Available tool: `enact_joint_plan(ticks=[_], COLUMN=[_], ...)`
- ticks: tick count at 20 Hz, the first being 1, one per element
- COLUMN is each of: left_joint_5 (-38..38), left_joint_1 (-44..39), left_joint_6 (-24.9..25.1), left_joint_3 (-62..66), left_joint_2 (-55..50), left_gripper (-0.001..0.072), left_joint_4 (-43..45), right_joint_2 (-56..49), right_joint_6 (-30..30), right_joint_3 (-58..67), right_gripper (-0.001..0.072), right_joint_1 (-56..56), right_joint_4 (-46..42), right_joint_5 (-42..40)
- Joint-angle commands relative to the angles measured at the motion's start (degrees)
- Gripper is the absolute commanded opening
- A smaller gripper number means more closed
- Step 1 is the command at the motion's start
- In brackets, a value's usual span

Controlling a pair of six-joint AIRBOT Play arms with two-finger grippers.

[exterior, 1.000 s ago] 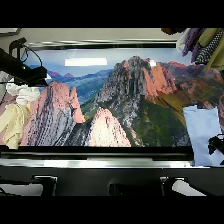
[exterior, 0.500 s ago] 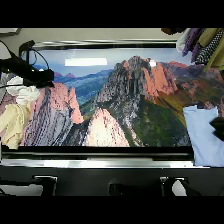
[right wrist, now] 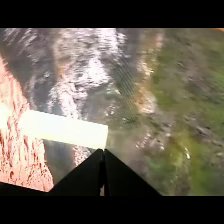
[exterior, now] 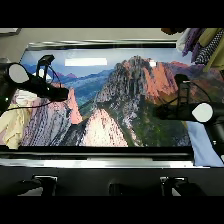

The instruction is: Fold the clothes and pants, and hang the long-sleeved shirts on hangers.

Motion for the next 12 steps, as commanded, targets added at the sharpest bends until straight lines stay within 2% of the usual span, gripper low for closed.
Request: enact_joint_plan(ticks=[1, 12], left_joint_5=[-1.64, -1.44], left_joint_1=[-0.5, -0.55], left_joint_6=[0.04, 0.04], left_joint_3=[-3.63, -3.63], left_joint_2=[2.14, 2.01], left_gripper=[0.0023, 0.0023], left_joint_4=[1.4, 1.42], right_joint_2=[0.28, 0.37], right_joint_6=[-0.81, -0.81], right_joint_3=[0.07, 0.04], right_gripper=[0.004, 0.0039], right_joint_1=[5.22, 5.22], right_joint_4=[-0.63, -0.63], right_joint_5=[-0.02, 1.49])
